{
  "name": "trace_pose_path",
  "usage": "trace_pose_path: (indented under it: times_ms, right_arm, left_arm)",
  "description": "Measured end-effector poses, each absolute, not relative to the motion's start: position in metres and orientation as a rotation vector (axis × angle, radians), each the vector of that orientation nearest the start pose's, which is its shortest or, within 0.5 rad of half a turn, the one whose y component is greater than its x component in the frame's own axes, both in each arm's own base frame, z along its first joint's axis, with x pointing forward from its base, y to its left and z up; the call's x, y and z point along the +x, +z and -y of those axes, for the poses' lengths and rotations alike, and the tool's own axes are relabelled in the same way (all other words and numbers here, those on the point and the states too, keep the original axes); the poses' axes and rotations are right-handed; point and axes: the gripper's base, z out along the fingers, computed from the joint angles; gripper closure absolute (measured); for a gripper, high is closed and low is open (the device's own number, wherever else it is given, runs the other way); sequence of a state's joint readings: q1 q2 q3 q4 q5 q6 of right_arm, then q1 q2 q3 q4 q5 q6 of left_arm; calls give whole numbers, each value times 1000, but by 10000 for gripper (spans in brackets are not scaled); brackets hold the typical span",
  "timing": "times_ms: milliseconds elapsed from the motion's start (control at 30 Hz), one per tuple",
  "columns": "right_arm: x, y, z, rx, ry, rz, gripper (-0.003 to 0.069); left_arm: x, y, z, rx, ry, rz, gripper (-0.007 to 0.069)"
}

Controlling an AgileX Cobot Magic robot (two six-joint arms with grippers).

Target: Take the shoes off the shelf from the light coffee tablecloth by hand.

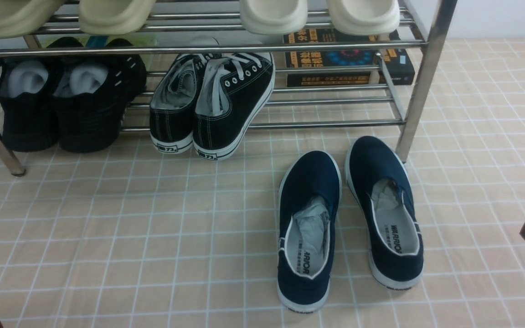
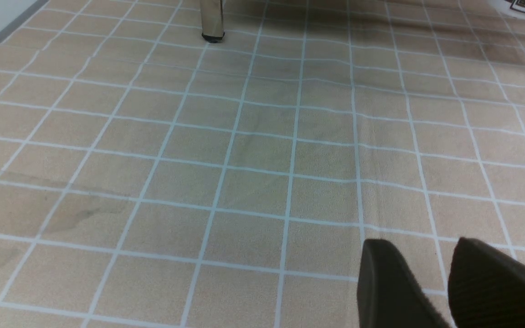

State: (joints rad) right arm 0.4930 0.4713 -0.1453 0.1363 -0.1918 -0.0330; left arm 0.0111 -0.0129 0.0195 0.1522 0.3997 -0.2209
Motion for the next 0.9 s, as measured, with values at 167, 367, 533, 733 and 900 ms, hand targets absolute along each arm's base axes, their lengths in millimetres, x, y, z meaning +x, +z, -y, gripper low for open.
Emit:
trace_pose_path:
  times_ms: [167, 367, 533, 733, 900]
  right_arm:
    - [93, 233, -47, -308, 428, -1640, 652]
    - [88, 225, -53, -401, 456, -1654, 646]
    - [87, 224, -55, -437, 446, -1654, 641]
    - [84, 225, -53, -406, 473, -1662, 638]
    - [74, 223, -43, -380, 449, -1687, 633]
  left_arm:
    - [52, 172, -6, -127, 8, -1881, 384]
    - [52, 172, -6, -127, 8, -1881, 384]
    - [52, 172, -6, -127, 8, -1881, 384]
    - [52, 172, -6, -127, 8, -1881, 384]
    - [52, 172, -6, -127, 8, -1881, 384]
